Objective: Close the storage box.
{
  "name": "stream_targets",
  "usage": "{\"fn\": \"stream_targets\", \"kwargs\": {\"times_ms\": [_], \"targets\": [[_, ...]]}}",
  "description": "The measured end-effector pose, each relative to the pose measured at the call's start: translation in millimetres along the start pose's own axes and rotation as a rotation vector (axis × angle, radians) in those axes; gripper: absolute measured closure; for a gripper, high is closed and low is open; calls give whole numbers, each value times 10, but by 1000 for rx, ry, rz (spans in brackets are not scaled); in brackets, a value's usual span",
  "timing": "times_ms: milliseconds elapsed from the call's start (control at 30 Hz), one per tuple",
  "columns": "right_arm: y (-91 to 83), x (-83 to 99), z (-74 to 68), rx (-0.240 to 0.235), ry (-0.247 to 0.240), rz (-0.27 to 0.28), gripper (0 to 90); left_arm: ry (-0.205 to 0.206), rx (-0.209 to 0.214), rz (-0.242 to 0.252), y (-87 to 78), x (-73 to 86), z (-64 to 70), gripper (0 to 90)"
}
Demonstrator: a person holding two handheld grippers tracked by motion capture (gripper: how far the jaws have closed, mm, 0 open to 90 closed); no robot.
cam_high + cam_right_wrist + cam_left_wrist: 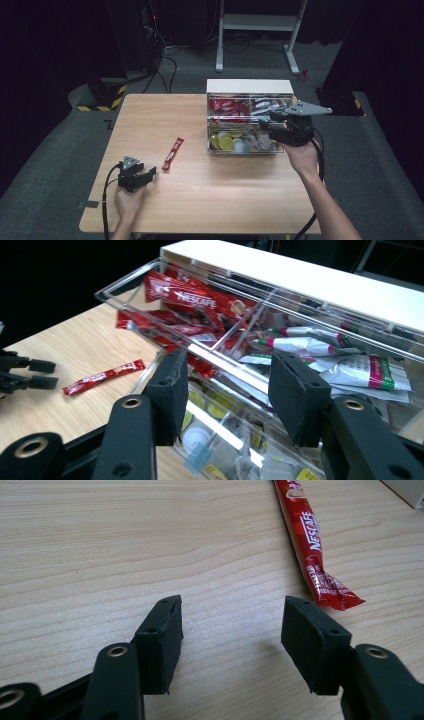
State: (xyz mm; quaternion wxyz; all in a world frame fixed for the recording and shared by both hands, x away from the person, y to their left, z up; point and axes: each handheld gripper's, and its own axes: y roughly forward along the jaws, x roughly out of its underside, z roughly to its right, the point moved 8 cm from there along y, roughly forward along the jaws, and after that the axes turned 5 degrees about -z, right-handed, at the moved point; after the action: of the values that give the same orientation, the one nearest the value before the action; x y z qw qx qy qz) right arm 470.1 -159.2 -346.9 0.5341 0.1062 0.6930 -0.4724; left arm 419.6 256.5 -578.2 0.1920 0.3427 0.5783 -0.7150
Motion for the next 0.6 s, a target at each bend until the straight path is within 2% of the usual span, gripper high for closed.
{"fn": "stream_targets", "kwargs": {"times_ms": [100, 400, 600], "targets": [[74, 35, 49, 3, 20, -28, 515, -2, 1, -1, 1, 1, 4, 420], [103, 91, 62, 14, 10, -1, 531, -2, 1, -2, 1, 2, 7, 420], [48, 115, 65, -8, 32, 6, 497, 2, 0, -3, 2, 2, 10, 418]]}}
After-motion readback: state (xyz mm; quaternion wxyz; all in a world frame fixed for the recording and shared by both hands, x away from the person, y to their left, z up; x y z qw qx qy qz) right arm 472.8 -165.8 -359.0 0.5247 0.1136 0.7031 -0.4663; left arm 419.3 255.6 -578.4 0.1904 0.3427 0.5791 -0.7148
